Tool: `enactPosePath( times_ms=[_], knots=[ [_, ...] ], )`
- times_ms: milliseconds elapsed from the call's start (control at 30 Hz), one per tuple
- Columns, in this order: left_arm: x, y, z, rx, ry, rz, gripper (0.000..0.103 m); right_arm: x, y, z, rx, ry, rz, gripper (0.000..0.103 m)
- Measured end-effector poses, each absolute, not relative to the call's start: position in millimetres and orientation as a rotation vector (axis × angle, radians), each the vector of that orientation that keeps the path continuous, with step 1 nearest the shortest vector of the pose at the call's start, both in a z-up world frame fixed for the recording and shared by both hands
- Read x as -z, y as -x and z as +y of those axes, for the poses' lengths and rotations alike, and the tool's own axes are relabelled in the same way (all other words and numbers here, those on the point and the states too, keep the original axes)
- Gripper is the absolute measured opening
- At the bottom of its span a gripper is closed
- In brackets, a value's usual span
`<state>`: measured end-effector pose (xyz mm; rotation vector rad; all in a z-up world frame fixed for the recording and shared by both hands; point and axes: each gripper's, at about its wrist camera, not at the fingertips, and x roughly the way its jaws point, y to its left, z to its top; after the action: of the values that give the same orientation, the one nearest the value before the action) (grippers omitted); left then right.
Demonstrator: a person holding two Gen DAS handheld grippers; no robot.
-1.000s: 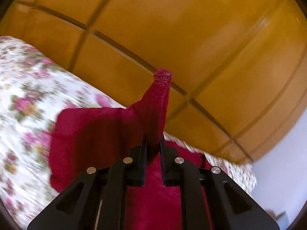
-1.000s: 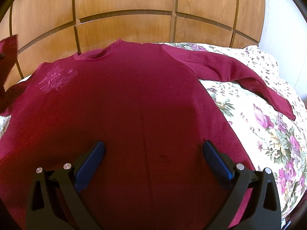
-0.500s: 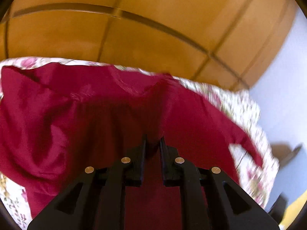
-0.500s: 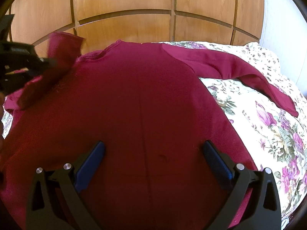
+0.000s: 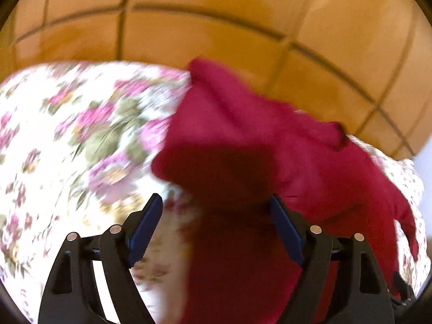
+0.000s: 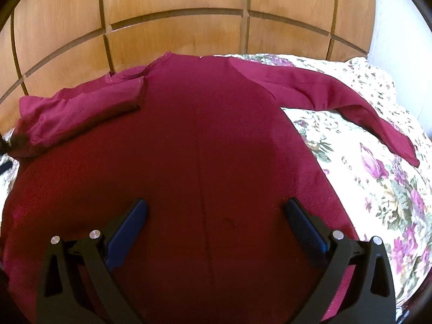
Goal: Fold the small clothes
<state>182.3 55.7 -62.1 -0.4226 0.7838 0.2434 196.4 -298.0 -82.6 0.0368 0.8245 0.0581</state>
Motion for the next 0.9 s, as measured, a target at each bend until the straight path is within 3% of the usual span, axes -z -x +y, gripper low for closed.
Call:
enactPosePath(
  times_ms=[133, 300, 467, 533, 600, 667, 800, 900],
  knots=[
    [74, -182, 68, -0.255, 0.486, 0.810, 0.080, 57, -214, -292, -0.183, -0.147, 0.793, 0.099],
    [75, -176, 74, -0.247, 0.543, 0.749, 0.080, 60, -270, -279, -0.284, -0.300, 0.876, 0.072],
    [72, -157, 77, -0.235, 0.591, 0.654, 0.080, 76, -310, -266, -0.322, -0.428, 0.899, 0.071],
    [71, -156, 74, -0.233, 0.573, 0.644, 0.080, 81, -324, -260, -0.319, -0.457, 0.912, 0.055],
    [70, -153, 72, -0.232, 0.568, 0.639, 0.080, 81, -334, -253, -0.366, -0.469, 0.931, 0.017],
    [72, -151, 75, -0.228, 0.584, 0.638, 0.080, 70, -334, -252, -0.370, -0.419, 0.875, 0.007],
    [80, -153, 82, -0.214, 0.633, 0.667, 0.081, 48, -329, -270, -0.267, -0.353, 0.728, 0.006],
    [80, -160, 79, -0.199, 0.619, 0.689, 0.088, 59, -334, -284, -0.192, -0.358, 0.741, 0.006]
  ],
)
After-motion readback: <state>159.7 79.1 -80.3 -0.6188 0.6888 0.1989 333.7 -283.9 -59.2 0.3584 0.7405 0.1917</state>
